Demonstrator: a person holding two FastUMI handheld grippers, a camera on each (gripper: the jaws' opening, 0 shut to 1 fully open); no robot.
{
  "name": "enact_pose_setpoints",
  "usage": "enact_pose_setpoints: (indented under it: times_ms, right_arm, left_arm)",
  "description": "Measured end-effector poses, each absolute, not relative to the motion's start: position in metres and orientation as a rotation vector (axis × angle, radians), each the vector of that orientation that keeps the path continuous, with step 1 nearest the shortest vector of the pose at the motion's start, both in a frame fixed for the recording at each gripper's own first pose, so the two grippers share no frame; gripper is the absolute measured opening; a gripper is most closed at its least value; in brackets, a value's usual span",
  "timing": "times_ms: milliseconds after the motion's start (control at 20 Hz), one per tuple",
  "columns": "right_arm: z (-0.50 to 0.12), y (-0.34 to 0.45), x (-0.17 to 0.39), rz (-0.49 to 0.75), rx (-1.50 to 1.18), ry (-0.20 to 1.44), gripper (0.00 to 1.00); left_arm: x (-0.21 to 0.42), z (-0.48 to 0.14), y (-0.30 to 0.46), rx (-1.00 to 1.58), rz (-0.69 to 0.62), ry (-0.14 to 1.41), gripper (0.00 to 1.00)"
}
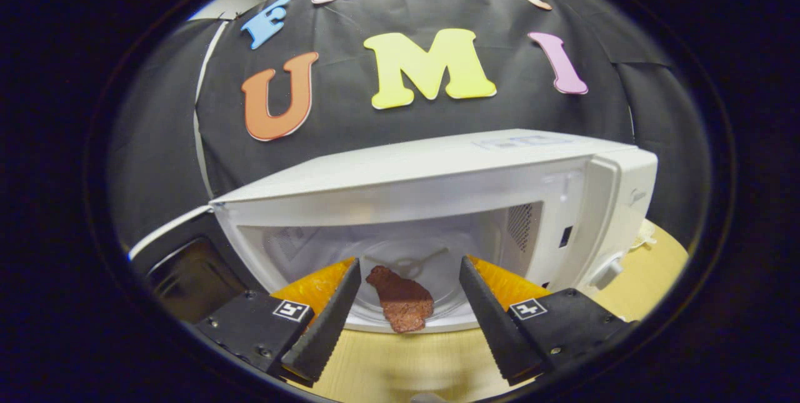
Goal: Open the microwave oven with the left hand, put the food in, and close the microwave oven.
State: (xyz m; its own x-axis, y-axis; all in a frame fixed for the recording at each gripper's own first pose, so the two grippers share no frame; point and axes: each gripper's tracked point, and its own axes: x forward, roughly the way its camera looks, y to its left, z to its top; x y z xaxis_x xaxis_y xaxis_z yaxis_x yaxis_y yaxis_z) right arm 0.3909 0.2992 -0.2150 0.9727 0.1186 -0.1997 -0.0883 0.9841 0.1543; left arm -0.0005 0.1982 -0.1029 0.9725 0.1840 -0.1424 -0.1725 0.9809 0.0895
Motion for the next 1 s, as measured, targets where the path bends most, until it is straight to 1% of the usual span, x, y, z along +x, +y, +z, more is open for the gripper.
enact_pose_setpoints:
  times_ms: [50,100,150,250,300,350,400,450,500,600,650,700,750,800,850,900,950,1000]
  right_arm:
    - [-0.206,0.297,0.379,0.111,0.145,0.209,1.00]
    - [-0.192,0.292,0.366,0.119,0.138,0.199,0.91]
    - [-0.179,0.286,0.352,0.124,0.130,0.195,1.00]
    - [-0.150,0.272,0.321,0.138,0.112,0.173,1.00]
    - [-0.134,0.265,0.305,0.149,0.095,0.167,0.90]
    - [-0.118,0.255,0.288,0.153,0.080,0.154,1.00]
    - [-0.103,0.245,0.270,0.157,0.068,0.143,1.00]
    - [-0.088,0.237,0.252,0.170,0.063,0.123,0.90]
    - [-0.075,0.227,0.234,0.168,0.062,0.119,1.00]
    - [-0.058,0.208,0.199,0.171,0.085,0.119,1.00]
    - [-0.055,0.197,0.183,0.168,0.096,0.134,0.90]
    - [-0.052,0.187,0.166,0.167,0.112,0.145,0.90]
    - [-0.049,0.174,0.151,0.146,0.120,0.157,1.00]
    - [-0.046,0.161,0.136,0.126,0.123,0.165,0.90]
    - [-0.045,0.151,0.121,0.115,0.119,0.174,0.90]
    - [-0.042,0.139,0.107,0.093,0.108,0.178,1.00]
    - [-0.038,0.131,0.094,0.079,0.100,0.174,1.00]
    - [-0.034,0.124,0.083,0.062,0.090,0.175,0.89]
  left_arm:
    - [-0.001,-0.102,0.198,0.067,0.175,0.149,0.95]
    - [-0.001,-0.097,0.197,0.060,0.174,0.137,0.95]
    - [-0.001,-0.093,0.197,0.056,0.173,0.131,0.95]
    - [-0.001,-0.087,0.201,0.059,0.178,0.114,0.95]
    - [0.001,-0.086,0.202,0.057,0.172,0.114,0.95]
    - [0.001,-0.084,0.204,0.056,0.172,0.106,0.95]
    - [0.001,-0.083,0.206,0.057,0.171,0.101,0.95]
    - [0.000,-0.081,0.211,0.063,0.176,0.091,0.95]
    - [0.002,-0.080,0.215,0.066,0.181,0.085,0.95]
    - [0.004,-0.081,0.224,0.063,0.187,0.069,0.95]
    - [0.006,-0.083,0.228,0.064,0.190,0.068,0.95]
    - [0.008,-0.088,0.234,0.068,0.198,0.072,0.95]
    - [0.009,-0.094,0.239,0.069,0.202,0.083,0.95]
    - [0.010,-0.100,0.243,0.071,0.204,0.094,0.95]
    - [0.011,-0.108,0.247,0.069,0.206,0.098,0.95]
    - [0.013,-0.115,0.250,0.073,0.205,0.109,0.95]
    - [0.015,-0.123,0.253,0.068,0.197,0.110,0.95]
    - [0.016,-0.133,0.255,0.064,0.197,0.127,0.95]
